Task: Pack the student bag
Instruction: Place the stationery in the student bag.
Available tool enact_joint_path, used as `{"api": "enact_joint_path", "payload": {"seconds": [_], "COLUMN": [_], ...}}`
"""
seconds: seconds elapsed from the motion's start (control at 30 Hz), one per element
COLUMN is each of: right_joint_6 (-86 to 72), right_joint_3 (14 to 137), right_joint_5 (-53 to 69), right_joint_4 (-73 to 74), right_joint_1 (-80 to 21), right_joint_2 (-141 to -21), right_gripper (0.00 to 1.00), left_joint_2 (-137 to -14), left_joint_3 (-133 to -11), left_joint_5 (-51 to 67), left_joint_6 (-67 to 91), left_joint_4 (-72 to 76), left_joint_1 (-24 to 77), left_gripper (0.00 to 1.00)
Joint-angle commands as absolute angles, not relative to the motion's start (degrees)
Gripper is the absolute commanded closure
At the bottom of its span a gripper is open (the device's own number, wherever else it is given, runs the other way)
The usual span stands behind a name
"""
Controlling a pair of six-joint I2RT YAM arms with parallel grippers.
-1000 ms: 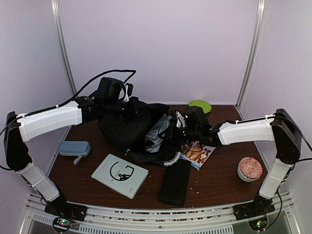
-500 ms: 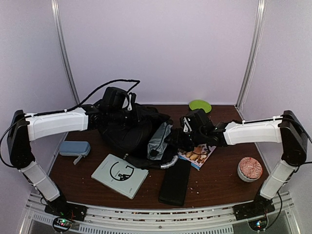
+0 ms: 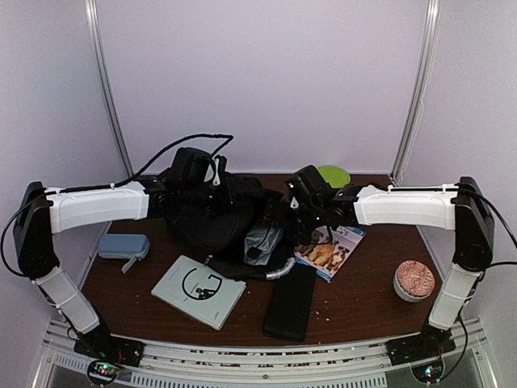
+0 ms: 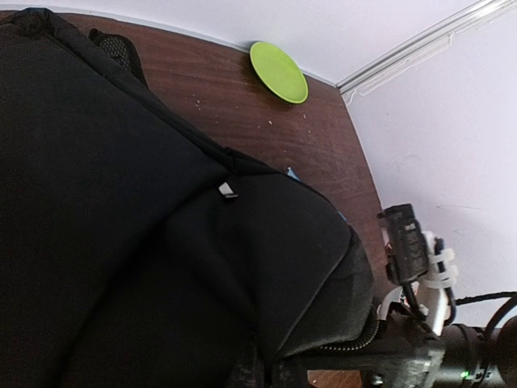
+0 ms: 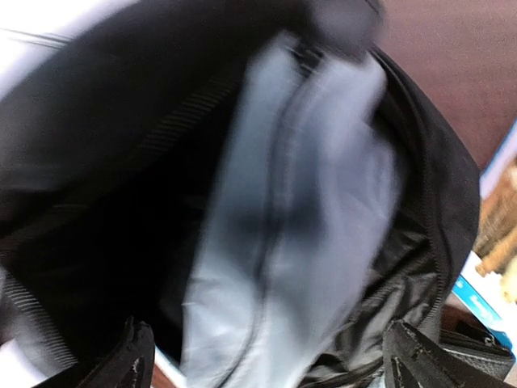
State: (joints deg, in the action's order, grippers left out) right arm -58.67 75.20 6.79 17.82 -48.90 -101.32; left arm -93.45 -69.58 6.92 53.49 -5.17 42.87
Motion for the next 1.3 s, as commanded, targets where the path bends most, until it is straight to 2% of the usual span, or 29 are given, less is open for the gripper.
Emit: {"api": "enact_joint_path", "payload": {"seconds": [0.0, 0.23, 0.6, 0.9, 1.07, 1.23, 1.27], "right_joint_6": [-62.9, -64.4, -64.5, -65.2, -64.4, -63.0, -62.7], "right_joint_3": [77.9, 82.9, 91.7, 94.0, 93.3, 90.0, 89.3], "right_joint_5": [2.4, -1.4, -2.4, -2.3, -1.4, -0.1, 0.2], "right_joint_4": [22.8, 25.0, 32.5, 32.1, 30.0, 25.8, 24.9], "right_joint_1": [-49.5, -49.9, -50.5, -50.6, -50.6, -50.2, -50.2], "right_joint_2": [-104.5, -107.6, -114.4, -118.9, -119.8, -117.4, -116.4], "right_gripper": [0.03, 0.06, 0.04, 0.11, 0.28, 0.58, 0.66], "left_joint_2": [-92.2, -91.2, -91.5, -91.0, -90.3, -89.9, -89.9], "left_joint_3": [-69.0, -68.1, -67.8, -67.7, -68.1, -68.7, -69.0], "left_joint_5": [5.3, 5.1, 5.2, 5.7, 5.9, 5.4, 5.4], "left_joint_6": [53.6, 53.6, 53.7, 53.7, 53.6, 53.4, 53.5], "left_joint_4": [2.0, 2.4, 3.2, 3.3, 2.9, 1.9, 1.7], "left_joint_1": [42.3, 42.4, 42.9, 43.2, 43.3, 43.3, 43.3], "left_gripper": [1.00, 1.00, 1.00, 1.00, 1.00, 1.00, 1.00]}}
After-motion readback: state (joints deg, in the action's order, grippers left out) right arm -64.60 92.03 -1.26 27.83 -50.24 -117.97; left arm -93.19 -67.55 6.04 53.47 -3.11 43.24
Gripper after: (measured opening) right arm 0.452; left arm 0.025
